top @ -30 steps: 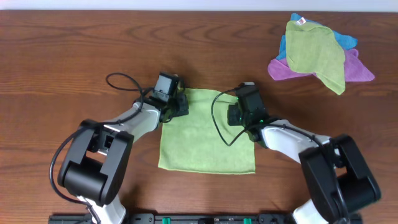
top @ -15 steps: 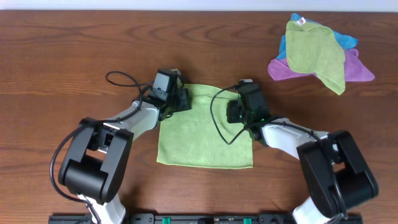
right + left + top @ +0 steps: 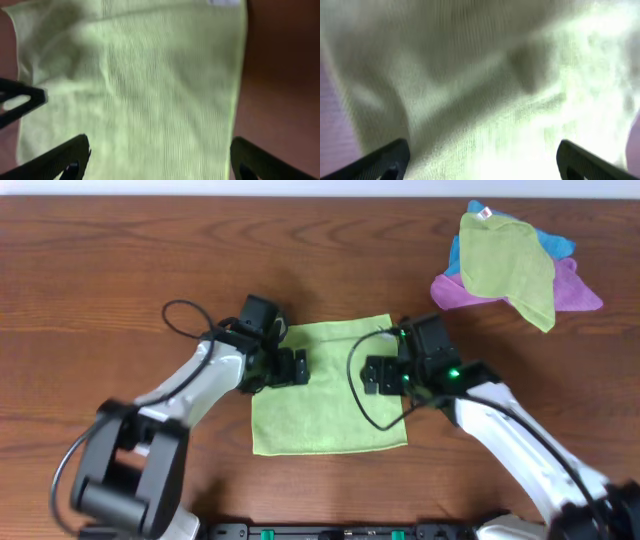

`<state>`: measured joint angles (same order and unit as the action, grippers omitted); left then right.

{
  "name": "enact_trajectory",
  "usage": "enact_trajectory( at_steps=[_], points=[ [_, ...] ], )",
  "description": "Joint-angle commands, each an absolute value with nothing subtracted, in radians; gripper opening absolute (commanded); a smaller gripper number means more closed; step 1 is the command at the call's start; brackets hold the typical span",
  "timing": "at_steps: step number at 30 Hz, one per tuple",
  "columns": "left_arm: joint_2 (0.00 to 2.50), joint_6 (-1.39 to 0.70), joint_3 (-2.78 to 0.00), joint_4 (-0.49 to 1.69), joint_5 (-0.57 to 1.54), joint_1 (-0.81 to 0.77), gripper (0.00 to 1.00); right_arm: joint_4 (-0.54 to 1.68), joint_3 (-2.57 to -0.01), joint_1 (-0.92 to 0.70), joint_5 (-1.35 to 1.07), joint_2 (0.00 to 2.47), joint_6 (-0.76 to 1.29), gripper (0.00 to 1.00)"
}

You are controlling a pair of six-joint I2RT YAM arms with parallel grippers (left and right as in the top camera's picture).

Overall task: Fold the cloth
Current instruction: 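Move both grippers to the cloth's near corners and grasp them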

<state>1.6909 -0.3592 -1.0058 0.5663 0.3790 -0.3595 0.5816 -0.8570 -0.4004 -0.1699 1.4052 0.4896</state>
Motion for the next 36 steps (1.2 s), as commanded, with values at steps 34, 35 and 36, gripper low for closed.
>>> enact_trajectory(
  at_steps=[34, 35, 36],
  points=[
    [1.353, -0.437, -0.591, 0.619, 0.274, -0.459, 0.95, 0.587, -0.519, -0.427, -0.24, 1.093, 0.712, 0.87],
    [1.353, -0.453, -0.591, 0.596, 0.262, -0.459, 0.95, 0.582, -0.519, -0.427, -0.24, 1.093, 0.712, 0.86],
    [1.353, -0.466, -0.591, 0.583, 0.246, -0.459, 0.95, 0.578, -0.517, -0.427, -0.239, 1.093, 0.712, 0.86]
  ],
)
